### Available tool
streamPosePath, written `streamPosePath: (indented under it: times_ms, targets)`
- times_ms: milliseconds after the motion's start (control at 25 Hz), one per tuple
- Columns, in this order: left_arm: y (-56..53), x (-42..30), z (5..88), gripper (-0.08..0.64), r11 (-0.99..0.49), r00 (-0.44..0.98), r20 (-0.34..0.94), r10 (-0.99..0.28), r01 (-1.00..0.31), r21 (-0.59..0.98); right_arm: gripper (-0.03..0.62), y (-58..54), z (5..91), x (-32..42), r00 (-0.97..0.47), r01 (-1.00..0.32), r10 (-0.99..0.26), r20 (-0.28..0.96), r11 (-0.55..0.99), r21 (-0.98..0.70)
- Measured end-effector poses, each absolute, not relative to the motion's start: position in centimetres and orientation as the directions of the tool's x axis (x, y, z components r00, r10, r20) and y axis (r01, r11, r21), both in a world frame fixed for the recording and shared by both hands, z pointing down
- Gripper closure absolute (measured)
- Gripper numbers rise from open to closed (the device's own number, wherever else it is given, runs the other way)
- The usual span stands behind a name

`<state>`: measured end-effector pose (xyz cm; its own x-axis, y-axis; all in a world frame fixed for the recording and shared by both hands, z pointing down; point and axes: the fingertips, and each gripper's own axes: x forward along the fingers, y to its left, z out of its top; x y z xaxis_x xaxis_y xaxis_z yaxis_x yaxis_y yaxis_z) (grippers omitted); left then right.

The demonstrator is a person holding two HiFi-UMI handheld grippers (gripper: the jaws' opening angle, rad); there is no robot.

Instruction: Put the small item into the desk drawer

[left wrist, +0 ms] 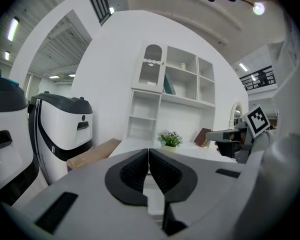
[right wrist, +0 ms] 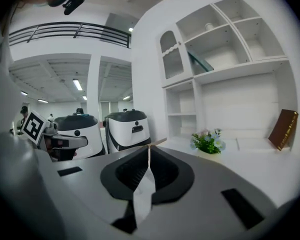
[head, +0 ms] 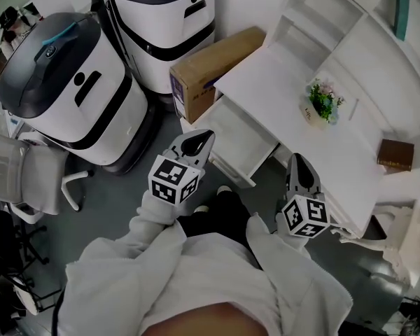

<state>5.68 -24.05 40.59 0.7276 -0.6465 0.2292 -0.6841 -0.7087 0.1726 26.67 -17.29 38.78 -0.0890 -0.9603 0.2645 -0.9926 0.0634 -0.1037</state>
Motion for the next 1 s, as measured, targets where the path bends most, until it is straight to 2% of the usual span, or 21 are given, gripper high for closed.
streamPosePath:
  times_ms: [440, 1000]
  targets:
    - [-23.6, 7.7, 39.8, 0.543, -0.726, 0.753, 0.185, -0.632, -0.658, 0.198, 0.558, -17.0, 39.9, 26.6, -0.106, -0.987, -0.954, 0.282, 0.066, -0.147]
    - [-23.5, 8.2, 40.8, 0.543, -0.709, 0.743, 0.202, -0.638, -0.669, 0.222, 0.558, -17.4, 40.9, 26.2, -0.145, -0.980, -0.938, 0.314, 0.094, -0.174]
